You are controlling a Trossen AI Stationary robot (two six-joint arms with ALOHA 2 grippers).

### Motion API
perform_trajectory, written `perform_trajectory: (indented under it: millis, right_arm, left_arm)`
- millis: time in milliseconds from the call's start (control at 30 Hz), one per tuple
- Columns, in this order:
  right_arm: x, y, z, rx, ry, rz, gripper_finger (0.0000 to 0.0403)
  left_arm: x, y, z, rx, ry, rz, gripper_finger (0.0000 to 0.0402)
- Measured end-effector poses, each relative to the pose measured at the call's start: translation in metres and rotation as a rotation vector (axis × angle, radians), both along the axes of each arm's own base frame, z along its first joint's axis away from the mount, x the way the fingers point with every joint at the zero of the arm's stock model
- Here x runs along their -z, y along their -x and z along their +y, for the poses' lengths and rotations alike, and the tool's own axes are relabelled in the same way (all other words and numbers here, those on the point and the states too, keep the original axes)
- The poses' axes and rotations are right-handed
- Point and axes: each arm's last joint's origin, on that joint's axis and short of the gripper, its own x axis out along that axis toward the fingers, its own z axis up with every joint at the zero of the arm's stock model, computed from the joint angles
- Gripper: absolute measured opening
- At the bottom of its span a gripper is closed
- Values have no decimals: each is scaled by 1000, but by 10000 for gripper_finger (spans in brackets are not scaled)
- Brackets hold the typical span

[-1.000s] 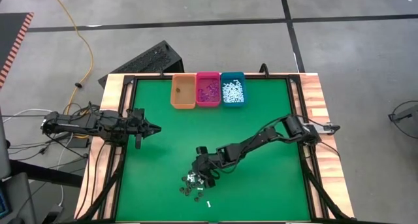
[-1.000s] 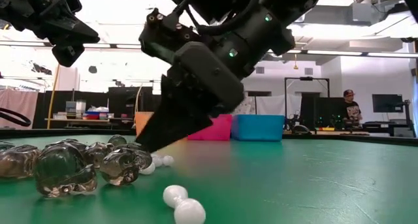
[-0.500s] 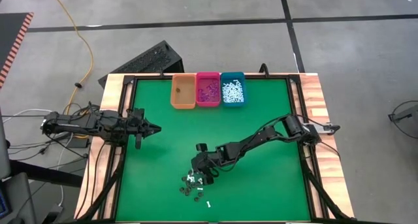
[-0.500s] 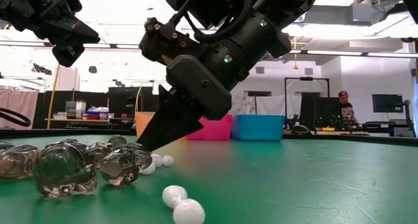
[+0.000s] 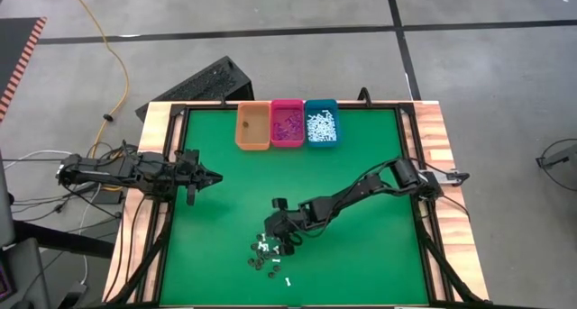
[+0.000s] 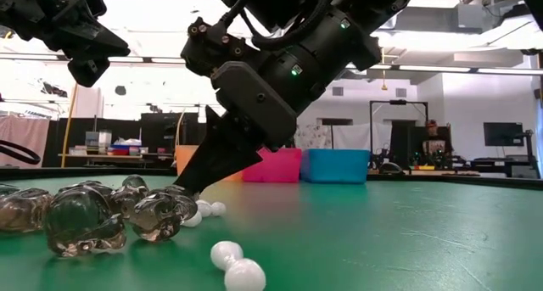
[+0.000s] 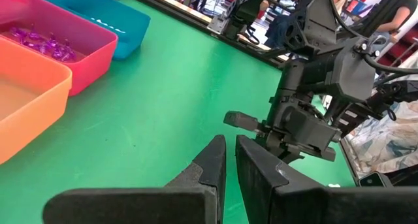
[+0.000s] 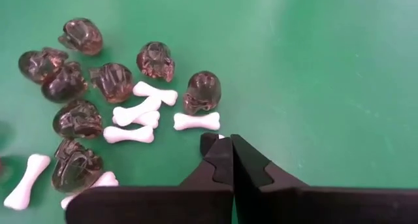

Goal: Sort Halloween decoration
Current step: Put the white bone toy into the blue bin

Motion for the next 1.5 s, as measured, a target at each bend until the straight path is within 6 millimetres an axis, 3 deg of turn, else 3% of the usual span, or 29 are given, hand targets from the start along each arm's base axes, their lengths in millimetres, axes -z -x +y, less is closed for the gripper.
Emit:
perform_trajectory:
  millis: [233,500,667,767,900,1033,1267,1333,1500]
  right_arm:
    - [-19,2,-29,49,29,15,17]
    - [-75,12,-100,141,98,-17,18]
    - [-114,33,-152,258,143,-22,19]
    - [-125,46,-171,281,53,11,26]
    - [-122,46,-163,164,-109,10,52]
    - [-96,47,-142,88,-100,-117,62]
    - [-54,85,-130,262,-122,-500,55]
    - [-40,95,-123,263,-136,-486,55]
    - [-28,101,-110,262,-160,-383,56]
  left_arm:
    - [0,0,0,0,2,0,25]
    - [0,0,0,3,3,1,25]
    - [0,0,0,6,16,1,25]
    - [0,0,0,7,20,2,25]
    - [0,0,0,7,19,2,25]
    - [0,0,0,10,22,2,25]
    - [0,0,-1,25,24,0,25]
    - [0,0,-1,25,23,-2,25]
    - [0,0,0,8,14,-2,25]
